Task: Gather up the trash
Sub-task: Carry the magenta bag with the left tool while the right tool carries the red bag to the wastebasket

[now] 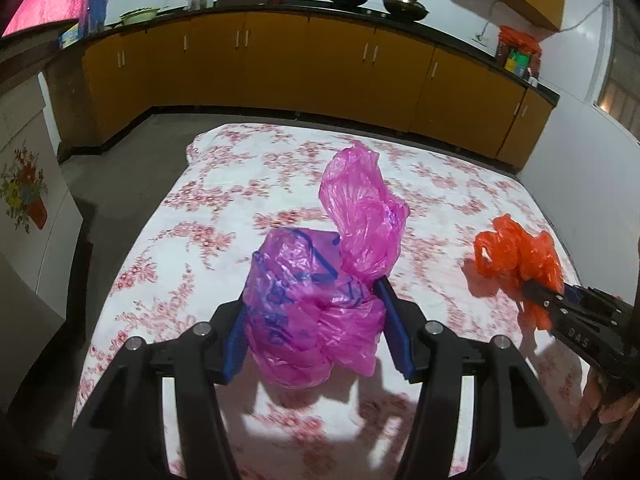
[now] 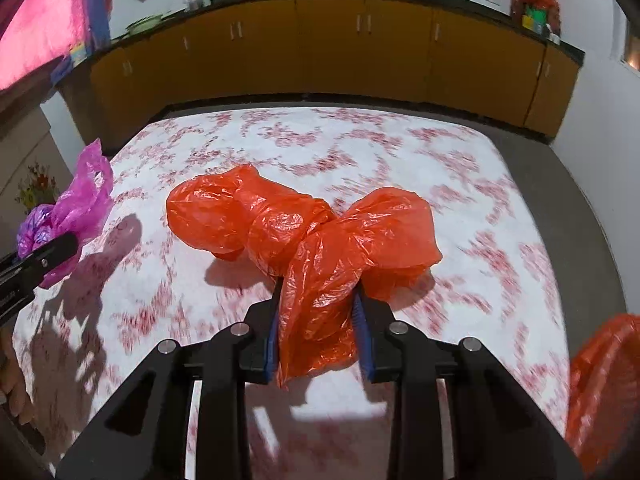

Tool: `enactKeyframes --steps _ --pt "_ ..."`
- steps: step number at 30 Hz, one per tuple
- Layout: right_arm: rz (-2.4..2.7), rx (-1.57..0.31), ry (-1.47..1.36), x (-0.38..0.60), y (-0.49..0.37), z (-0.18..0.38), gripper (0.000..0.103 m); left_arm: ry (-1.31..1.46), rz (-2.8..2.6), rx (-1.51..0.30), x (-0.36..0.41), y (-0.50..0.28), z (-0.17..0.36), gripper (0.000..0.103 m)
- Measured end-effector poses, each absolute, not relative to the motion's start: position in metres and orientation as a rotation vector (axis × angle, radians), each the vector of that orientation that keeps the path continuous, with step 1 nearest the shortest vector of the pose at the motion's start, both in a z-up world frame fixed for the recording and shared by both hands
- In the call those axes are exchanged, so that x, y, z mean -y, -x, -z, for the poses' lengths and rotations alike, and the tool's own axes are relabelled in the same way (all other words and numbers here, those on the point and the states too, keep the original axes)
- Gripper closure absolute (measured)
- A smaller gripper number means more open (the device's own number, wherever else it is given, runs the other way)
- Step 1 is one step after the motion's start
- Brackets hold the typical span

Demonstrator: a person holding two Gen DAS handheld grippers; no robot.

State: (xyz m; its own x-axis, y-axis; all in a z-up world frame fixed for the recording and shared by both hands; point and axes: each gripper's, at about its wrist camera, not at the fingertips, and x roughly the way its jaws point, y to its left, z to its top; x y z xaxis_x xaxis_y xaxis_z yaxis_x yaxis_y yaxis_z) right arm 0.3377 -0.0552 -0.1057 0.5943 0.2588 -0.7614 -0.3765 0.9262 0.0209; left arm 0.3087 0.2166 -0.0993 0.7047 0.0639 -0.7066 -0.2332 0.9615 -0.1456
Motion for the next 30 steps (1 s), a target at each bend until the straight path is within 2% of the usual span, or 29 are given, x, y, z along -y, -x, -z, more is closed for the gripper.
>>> enactKeyframes --steps 30 --pt "-0.163 -0.777 -0.057 0.227 -0.229 0.039 0.072 0.069 0.045 -0.734 -0.070 -0.264 0.051 0.046"
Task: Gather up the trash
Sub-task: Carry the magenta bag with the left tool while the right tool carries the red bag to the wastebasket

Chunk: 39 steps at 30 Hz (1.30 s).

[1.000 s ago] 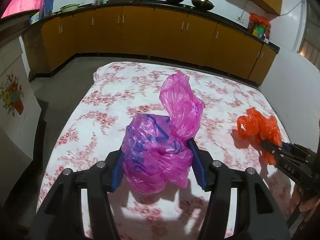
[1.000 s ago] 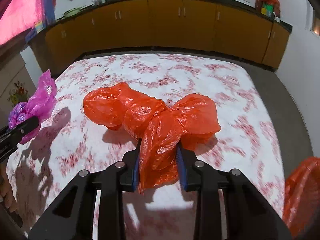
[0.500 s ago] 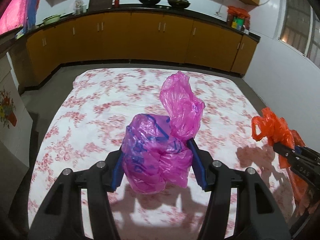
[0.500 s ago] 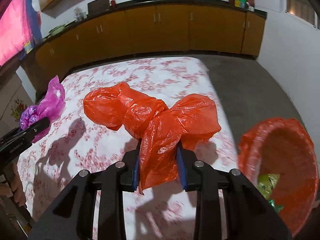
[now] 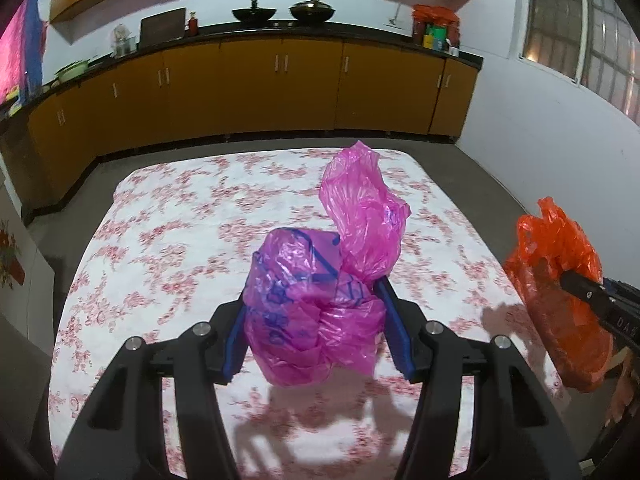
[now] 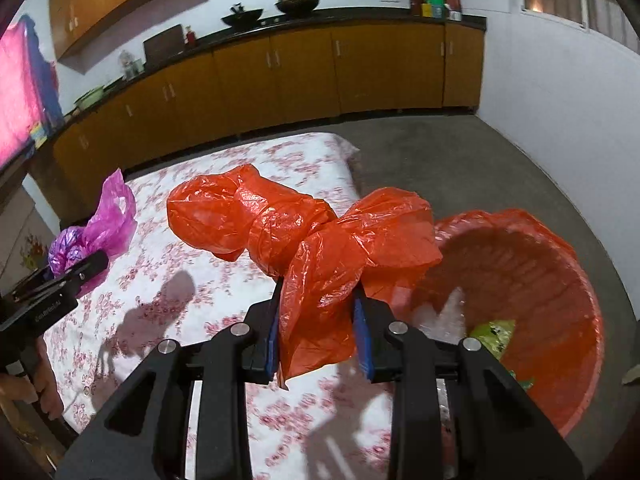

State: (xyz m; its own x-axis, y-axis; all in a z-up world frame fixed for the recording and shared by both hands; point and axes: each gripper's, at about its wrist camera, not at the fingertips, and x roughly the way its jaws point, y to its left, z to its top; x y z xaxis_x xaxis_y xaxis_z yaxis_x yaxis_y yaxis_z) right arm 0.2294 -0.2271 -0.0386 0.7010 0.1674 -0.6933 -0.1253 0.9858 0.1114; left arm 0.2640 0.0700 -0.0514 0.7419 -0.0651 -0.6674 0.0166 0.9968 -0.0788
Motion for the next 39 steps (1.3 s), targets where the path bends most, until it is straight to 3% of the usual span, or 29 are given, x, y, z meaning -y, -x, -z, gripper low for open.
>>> enactKeyframes --steps 39 --pt "0.187 -0.741 -0.268 0.383 -0.185 0.039 0.072 -0.052 0.396 -0.762 0.126 -0.266 0.054 0.046"
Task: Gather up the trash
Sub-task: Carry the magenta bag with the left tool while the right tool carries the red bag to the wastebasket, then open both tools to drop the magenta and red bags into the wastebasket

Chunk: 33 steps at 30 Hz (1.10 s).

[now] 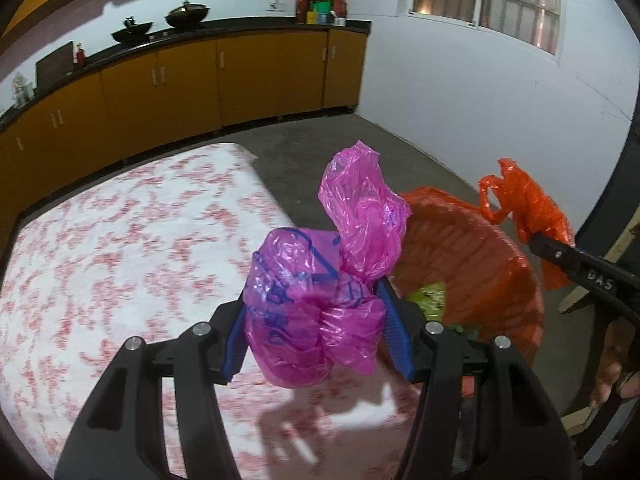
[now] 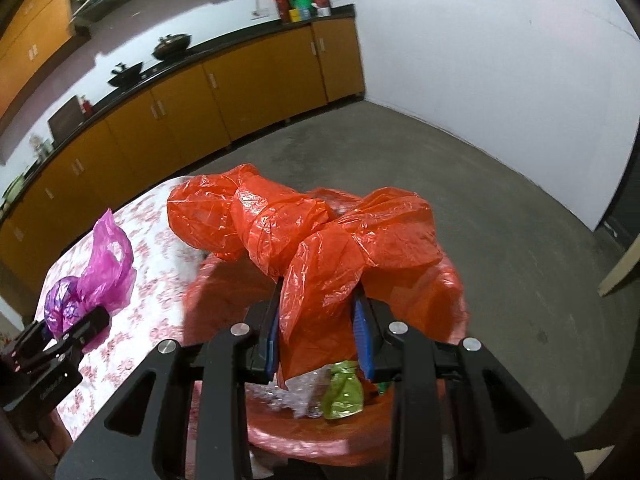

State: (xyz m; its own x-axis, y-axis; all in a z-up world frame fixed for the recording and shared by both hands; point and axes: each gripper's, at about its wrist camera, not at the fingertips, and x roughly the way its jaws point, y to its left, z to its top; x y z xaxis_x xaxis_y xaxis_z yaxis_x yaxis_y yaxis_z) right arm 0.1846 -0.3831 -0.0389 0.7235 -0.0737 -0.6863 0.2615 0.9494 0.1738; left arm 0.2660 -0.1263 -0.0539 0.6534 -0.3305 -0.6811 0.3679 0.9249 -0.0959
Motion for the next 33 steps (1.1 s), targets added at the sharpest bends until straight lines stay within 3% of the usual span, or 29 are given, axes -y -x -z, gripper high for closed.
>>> enactKeyframes --steps 16,23,33 --pt "0.216 -0.728 -0.375 0.413 -0.183 0.042 0.071 -0.019 0.557 -0.806 0.196 -0.272 0.067 0.043" --pt "0.190 -0.706 -0.407 0.419 -0.175 0.042 0.049 -0.002 0.558 -0.840 0.196 -0.279 0.079 0.034" --pt "0.217 -0.678 -0.388 0.417 -0.154 0.038 0.037 0.028 0.547 -0.847 0.177 -0.270 0.080 0.029"
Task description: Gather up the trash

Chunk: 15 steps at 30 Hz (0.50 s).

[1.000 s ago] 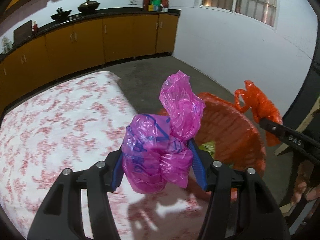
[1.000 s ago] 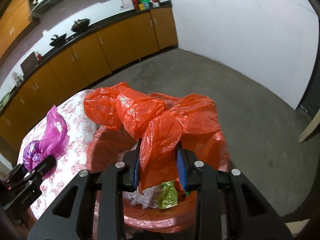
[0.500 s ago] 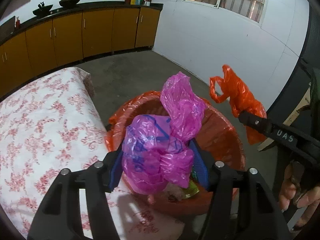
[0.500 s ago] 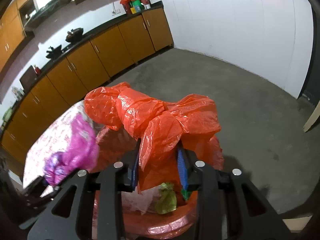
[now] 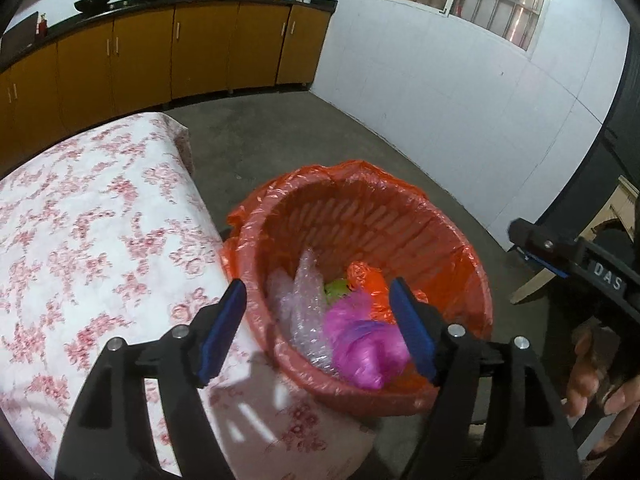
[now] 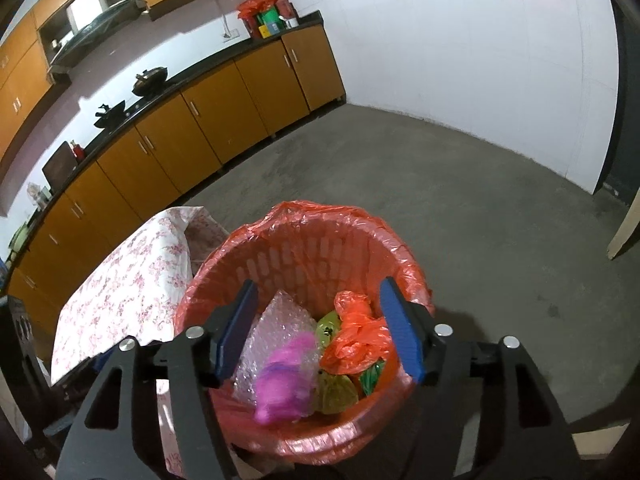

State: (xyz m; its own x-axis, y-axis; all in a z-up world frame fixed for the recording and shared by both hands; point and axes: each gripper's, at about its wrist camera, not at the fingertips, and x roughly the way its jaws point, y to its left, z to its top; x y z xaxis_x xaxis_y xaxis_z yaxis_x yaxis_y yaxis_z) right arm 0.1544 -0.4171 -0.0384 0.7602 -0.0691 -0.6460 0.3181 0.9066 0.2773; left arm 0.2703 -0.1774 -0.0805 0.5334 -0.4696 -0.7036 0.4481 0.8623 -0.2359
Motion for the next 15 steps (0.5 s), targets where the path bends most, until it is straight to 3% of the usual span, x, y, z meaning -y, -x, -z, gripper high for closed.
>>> enactKeyframes --steps 5,15 --pt "0.228 -0.609 -0.285 0.399 -0.131 0.022 0.015 -0.004 0.475 -0.759 0.151 -0.244 0.063 0.015" --pt "0.207 -0.450 -0.148 0.346 -0.062 0.003 0.002 -0.121 0.279 -0.535 0.080 -0.161 0.029 0.004"
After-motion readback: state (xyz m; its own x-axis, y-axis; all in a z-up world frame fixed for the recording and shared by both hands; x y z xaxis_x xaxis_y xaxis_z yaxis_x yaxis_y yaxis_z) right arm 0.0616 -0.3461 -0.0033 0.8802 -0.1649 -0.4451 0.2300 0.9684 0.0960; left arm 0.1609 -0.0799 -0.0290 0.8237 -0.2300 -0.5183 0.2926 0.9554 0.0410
